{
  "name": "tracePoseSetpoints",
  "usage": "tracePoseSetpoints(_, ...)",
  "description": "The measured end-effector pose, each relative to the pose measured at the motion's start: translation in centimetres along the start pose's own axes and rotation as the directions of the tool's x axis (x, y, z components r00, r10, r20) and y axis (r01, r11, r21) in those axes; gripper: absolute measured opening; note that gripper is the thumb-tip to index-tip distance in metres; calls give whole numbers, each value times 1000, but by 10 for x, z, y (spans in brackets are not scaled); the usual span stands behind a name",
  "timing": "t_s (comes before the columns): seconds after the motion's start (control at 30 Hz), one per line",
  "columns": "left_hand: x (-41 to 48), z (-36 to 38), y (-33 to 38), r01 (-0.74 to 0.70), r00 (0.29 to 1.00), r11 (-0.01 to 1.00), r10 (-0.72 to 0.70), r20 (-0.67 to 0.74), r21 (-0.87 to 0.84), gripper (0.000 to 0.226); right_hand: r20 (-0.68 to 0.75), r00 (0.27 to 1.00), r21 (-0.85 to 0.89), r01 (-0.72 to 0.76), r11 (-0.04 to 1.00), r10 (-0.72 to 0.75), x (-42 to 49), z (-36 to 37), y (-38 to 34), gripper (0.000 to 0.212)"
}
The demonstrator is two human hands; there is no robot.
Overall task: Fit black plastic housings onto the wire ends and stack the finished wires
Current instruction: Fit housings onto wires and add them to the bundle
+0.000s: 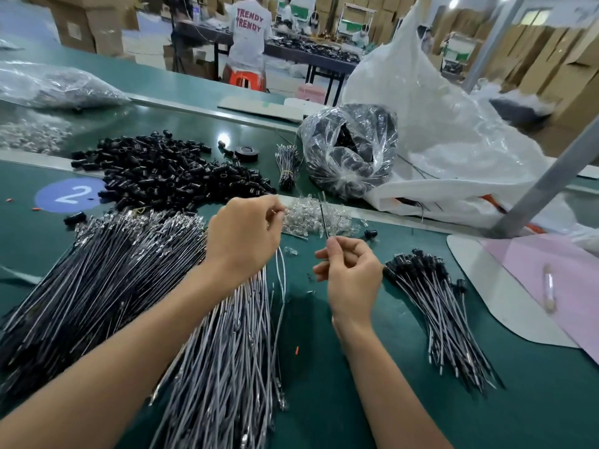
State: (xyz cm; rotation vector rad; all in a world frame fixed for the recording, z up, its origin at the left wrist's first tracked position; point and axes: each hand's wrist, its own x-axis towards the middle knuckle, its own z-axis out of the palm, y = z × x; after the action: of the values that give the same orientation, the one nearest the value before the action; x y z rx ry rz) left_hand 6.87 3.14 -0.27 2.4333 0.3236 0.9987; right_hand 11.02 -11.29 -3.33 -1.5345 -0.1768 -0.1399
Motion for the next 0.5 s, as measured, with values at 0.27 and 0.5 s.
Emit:
tracePoseSetpoints(0.27, 82, 72, -55, -37, 939, 898, -119, 324, 439, 29, 56, 997, -102, 57, 993, -51, -1, 3, 16, 13)
tracePoseSetpoints(0.5, 102, 82, -68, -178, 946, 854, 12, 325, 489, 22, 86, 996, -112, 41, 993, -32, 1, 5, 18, 14)
